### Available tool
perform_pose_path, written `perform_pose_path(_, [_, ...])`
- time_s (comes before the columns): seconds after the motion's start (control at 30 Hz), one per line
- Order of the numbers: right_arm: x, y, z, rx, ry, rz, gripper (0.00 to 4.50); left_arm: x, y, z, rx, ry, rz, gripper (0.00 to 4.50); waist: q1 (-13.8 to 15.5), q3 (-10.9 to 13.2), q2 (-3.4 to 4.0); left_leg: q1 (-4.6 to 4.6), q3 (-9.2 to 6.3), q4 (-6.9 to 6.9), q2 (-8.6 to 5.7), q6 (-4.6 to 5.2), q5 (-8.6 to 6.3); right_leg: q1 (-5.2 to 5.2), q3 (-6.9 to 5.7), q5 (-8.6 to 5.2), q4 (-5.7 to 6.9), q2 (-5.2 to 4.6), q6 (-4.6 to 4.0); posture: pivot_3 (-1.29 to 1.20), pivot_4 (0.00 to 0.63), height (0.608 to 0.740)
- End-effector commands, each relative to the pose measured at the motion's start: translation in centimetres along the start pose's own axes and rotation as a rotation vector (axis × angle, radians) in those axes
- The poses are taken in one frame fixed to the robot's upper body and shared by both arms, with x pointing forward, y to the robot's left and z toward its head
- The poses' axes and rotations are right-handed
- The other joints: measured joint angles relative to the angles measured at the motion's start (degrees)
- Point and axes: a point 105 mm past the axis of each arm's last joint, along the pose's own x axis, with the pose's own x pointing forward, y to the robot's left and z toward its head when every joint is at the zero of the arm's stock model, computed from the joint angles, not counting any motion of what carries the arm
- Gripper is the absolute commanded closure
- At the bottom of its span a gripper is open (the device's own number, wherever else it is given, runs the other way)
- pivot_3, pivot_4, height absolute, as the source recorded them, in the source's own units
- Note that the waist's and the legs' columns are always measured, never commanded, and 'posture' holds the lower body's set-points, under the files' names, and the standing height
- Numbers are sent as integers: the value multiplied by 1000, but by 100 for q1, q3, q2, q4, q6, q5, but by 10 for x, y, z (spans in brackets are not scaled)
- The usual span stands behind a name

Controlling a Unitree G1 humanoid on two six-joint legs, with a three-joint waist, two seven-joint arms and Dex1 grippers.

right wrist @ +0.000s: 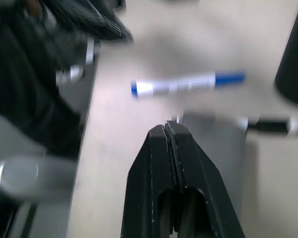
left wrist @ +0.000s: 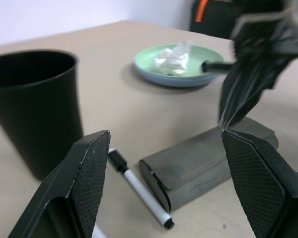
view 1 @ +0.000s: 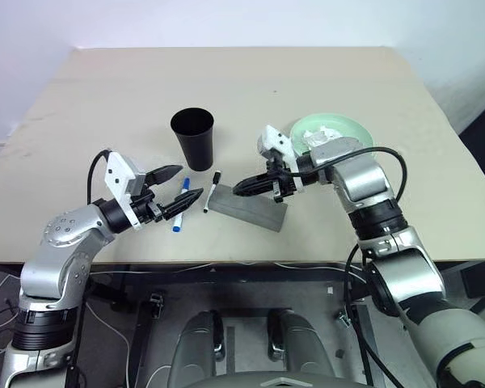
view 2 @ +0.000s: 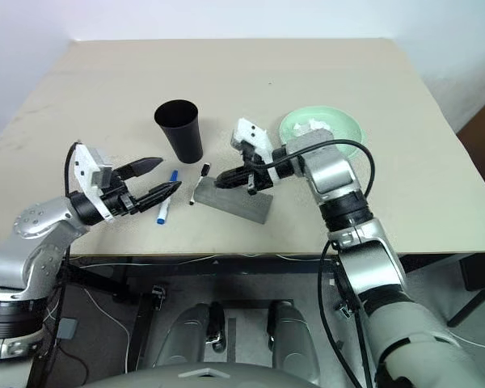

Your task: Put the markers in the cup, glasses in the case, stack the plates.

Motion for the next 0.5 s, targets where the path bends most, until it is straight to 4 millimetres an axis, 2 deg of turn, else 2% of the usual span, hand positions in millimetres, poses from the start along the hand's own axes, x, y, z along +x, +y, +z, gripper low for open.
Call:
perform_pose_path(0.03, [-12,2,17,-54,-63,-33,4479,-8,9,11,6,31,104,754,-3,0,0,3,0,0,0,0,0,2,0,0,0,0,-1,0,150,713])
perform_pose_path(0.17, [-20,2,15,-43,-47,-51,4479,-21,23,-11,3,210,258,754,-6,0,0,12,-3,0,0,0,0,7,1,-1,-1,0,-3,0,150,713])
perform_pose_path(0.3, [-31,0,21,-50,-74,-75,4479,-28,26,-16,-56,220,369,754,-3,0,-1,7,-4,-6,2,0,-1,3,3,-1,-9,-3,-5,0,150,713])
perform_pose_path(0.4, [-42,1,35,-77,-183,-90,4479,-27,27,-24,-86,240,429,754,12,0,-1,2,-5,-8,1,0,-1,-1,2,-1,-10,-2,-5,0,150,713])
perform_pose_path(0.5, [-49,2,38,-70,-199,-97,4479,-24,28,-32,-115,260,476,754,15,0,-3,1,-3,-8,-4,1,-1,1,2,0,-11,-4,-4,0,150,713])
